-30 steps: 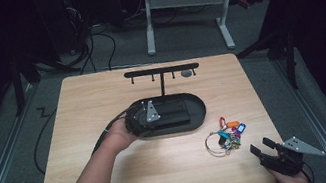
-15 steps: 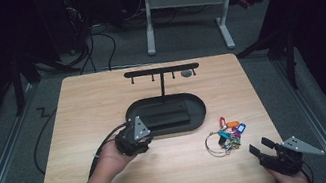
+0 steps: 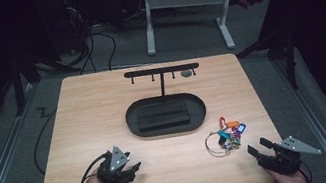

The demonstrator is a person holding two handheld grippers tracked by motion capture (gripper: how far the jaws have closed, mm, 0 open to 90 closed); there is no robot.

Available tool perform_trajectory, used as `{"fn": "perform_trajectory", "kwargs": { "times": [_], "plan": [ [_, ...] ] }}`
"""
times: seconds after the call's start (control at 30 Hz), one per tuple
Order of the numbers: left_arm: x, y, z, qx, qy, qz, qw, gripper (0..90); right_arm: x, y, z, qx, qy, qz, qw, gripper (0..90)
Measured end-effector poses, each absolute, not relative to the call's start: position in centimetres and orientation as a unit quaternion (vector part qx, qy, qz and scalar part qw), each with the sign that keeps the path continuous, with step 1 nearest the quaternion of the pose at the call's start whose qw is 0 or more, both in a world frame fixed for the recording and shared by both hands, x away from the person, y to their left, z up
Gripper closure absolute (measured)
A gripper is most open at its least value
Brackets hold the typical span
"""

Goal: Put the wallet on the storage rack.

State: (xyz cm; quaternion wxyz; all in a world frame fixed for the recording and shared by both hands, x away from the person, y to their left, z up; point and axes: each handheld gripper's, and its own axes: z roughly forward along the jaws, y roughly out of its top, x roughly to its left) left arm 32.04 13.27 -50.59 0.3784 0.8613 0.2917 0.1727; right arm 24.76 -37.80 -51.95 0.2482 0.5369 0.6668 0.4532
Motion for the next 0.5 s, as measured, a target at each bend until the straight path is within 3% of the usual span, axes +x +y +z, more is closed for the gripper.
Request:
{"fn": "perform_trajectory", "kwargs": {
  "times": [0.17,0.27,0.5],
  "plan": [
    [29.9,15.9,-51.4,0.826,0.346,0.167,0.413,39.1,24.9,-37.5,-52.0,0.534,0.672,0.451,0.244,35.7],
    [29.3,17.0,-51.2,0.818,0.349,0.187,0.417,35.9,25.0,-37.4,-52.1,0.535,0.673,0.449,0.242,35.6],
    [30.2,17.2,-51.7,0.813,0.354,0.173,0.428,31.5,25.1,-36.9,-52.0,0.535,0.683,0.433,0.244,37.7]
  ]
}}
